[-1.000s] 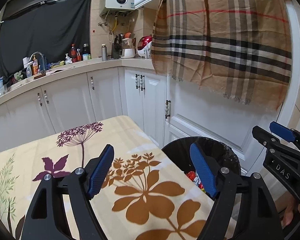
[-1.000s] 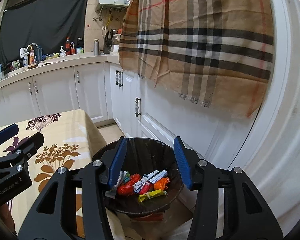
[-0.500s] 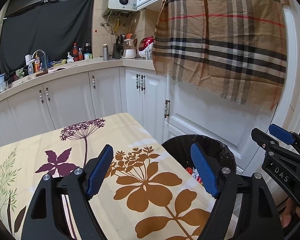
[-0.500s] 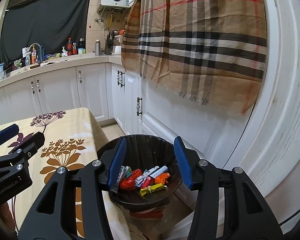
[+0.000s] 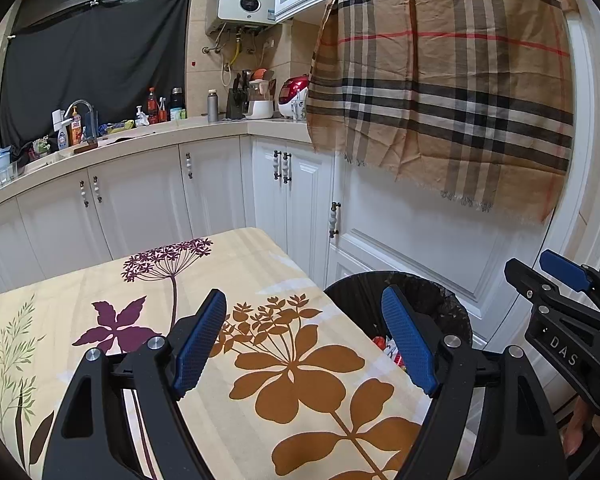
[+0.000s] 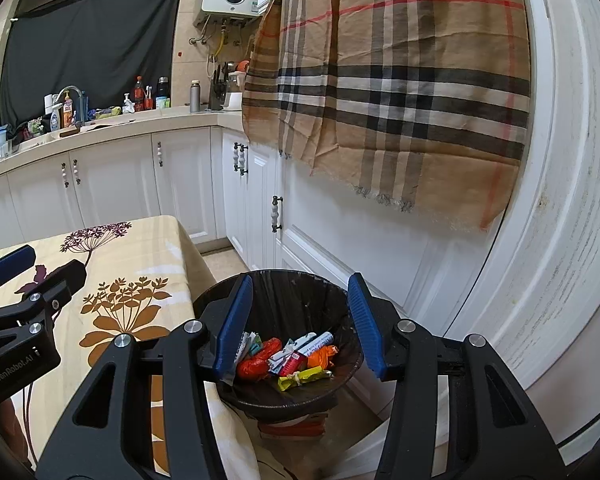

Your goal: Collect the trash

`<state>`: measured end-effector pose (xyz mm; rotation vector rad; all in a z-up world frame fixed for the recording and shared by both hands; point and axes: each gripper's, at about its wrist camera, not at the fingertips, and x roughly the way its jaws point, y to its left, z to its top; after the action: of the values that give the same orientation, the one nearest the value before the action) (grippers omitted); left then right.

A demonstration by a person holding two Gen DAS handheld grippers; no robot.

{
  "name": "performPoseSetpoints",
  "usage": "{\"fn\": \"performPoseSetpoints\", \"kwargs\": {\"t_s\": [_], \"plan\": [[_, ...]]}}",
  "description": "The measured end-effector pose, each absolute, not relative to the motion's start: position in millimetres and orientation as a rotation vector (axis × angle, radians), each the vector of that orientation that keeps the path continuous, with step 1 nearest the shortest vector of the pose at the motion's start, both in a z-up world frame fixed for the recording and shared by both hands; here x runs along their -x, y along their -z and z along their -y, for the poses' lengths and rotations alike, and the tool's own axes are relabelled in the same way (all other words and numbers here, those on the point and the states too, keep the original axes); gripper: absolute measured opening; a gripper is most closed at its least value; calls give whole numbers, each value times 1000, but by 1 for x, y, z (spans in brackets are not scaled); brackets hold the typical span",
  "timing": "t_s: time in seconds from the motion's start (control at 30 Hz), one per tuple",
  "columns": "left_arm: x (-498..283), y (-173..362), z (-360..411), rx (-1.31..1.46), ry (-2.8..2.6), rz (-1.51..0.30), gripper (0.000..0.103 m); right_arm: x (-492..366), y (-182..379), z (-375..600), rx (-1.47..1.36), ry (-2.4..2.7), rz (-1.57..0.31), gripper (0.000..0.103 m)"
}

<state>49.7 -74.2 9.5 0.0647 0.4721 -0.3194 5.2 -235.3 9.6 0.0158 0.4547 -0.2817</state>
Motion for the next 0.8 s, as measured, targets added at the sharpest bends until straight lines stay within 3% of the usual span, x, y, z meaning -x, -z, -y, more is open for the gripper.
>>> {"fn": "performPoseSetpoints", "kwargs": {"t_s": [0.8], "plan": [[-50, -12, 73, -61, 316, -467, 78, -6, -12, 231, -10, 280, -448, 48]]}}
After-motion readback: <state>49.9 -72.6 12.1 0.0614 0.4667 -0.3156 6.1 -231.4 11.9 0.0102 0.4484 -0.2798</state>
